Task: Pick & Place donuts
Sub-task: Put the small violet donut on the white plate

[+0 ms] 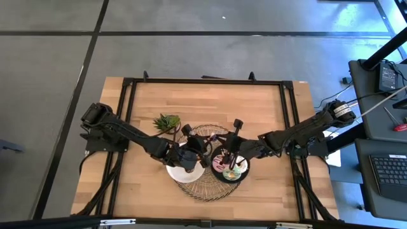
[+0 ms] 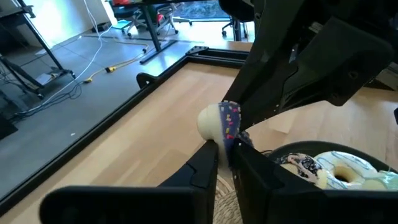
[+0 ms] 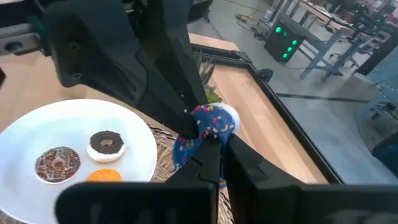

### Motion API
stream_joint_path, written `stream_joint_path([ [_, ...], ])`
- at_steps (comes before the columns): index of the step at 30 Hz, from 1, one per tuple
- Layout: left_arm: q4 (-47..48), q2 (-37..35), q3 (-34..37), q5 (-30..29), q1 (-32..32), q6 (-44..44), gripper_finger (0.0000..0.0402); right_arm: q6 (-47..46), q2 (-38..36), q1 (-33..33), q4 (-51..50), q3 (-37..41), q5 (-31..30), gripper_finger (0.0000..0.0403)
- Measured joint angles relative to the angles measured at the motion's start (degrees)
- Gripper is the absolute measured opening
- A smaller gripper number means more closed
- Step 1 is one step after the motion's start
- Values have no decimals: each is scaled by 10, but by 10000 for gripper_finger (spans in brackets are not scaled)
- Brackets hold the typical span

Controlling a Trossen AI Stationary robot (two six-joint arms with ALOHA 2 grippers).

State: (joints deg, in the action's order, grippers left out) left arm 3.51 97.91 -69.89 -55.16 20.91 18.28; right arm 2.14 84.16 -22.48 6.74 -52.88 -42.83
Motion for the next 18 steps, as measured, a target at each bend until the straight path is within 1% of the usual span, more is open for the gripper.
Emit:
stream_joint_path([
  [7, 0, 0, 0, 15, 0, 7, 38, 12, 0, 0, 4, 0, 7, 13],
  [18, 8, 0, 0, 10, 0, 20, 72, 14, 0, 0, 9, 0, 10, 14],
])
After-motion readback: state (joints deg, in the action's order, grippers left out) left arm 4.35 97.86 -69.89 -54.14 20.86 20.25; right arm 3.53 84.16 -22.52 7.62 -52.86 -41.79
